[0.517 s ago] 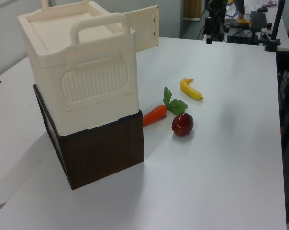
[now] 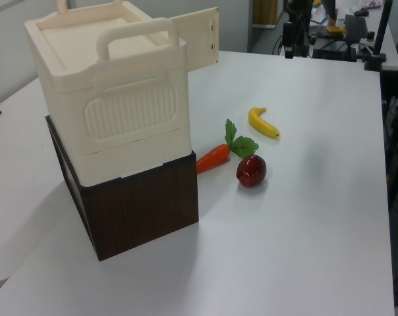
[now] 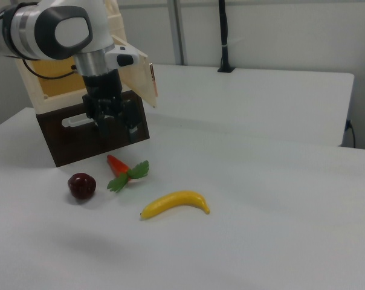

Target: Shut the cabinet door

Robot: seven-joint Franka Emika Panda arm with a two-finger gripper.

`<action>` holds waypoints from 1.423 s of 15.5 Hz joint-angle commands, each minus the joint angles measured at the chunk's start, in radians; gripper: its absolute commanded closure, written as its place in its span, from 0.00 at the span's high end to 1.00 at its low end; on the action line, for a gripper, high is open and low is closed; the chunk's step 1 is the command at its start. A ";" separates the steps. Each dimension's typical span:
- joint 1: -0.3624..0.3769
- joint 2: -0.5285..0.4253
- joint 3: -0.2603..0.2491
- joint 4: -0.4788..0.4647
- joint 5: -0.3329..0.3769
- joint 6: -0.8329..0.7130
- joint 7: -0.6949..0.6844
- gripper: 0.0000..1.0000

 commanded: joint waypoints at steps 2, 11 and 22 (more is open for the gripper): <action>0.001 -0.004 -0.003 0.003 -0.017 -0.012 -0.015 1.00; 0.003 0.005 -0.003 0.003 -0.030 -0.008 -0.060 0.00; -0.012 0.063 -0.006 0.156 0.003 0.002 -0.041 0.00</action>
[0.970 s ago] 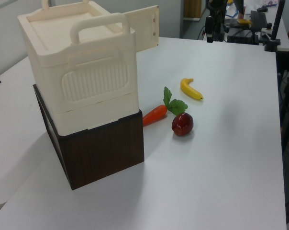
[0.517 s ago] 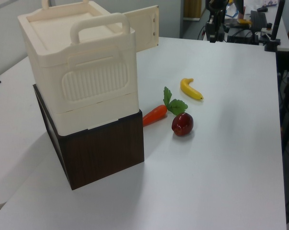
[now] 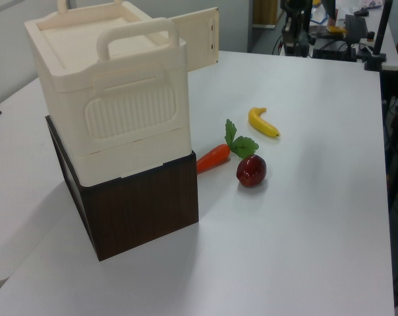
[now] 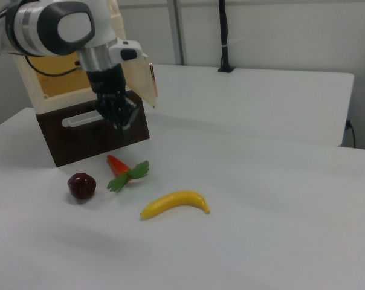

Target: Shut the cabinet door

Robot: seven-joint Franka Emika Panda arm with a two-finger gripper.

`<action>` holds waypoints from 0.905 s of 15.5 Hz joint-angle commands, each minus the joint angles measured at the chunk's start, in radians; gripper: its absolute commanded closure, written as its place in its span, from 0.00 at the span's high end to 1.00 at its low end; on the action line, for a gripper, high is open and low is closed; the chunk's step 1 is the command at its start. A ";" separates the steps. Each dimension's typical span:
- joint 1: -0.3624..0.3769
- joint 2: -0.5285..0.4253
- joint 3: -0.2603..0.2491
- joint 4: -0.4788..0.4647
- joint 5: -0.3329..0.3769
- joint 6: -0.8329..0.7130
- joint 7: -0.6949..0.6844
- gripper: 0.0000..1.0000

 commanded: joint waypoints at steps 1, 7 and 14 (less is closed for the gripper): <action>-0.008 0.041 -0.003 0.133 0.025 0.000 -0.003 0.00; -0.001 0.044 0.001 0.205 0.044 0.286 0.006 0.00; 0.050 0.104 0.015 0.199 0.041 0.707 0.126 0.00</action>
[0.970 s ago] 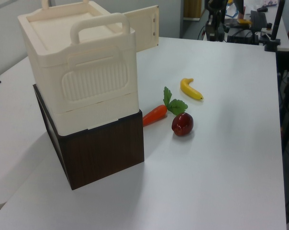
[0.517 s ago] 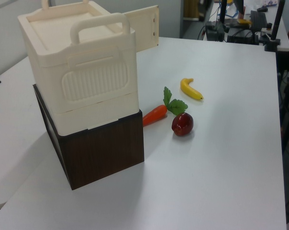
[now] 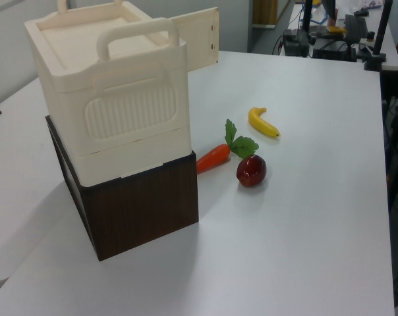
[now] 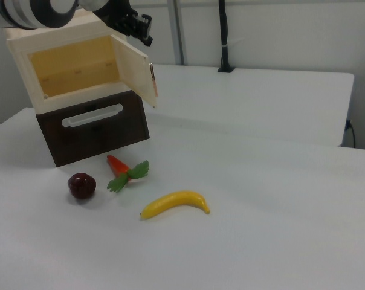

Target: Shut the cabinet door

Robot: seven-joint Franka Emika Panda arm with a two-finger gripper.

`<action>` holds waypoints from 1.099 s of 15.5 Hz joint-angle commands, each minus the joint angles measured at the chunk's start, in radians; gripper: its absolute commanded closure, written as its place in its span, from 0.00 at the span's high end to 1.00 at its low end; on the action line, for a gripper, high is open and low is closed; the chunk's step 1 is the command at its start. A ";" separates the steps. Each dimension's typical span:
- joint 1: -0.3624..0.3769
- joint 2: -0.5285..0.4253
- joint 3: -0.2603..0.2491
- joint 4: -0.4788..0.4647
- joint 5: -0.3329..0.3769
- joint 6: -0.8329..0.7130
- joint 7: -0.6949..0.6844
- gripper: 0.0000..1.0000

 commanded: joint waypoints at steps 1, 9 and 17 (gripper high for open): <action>0.056 0.064 -0.002 0.012 0.007 0.153 0.065 0.00; 0.092 0.142 -0.002 0.010 0.006 0.280 0.103 0.00; 0.126 0.118 0.001 0.007 0.039 0.127 0.104 0.00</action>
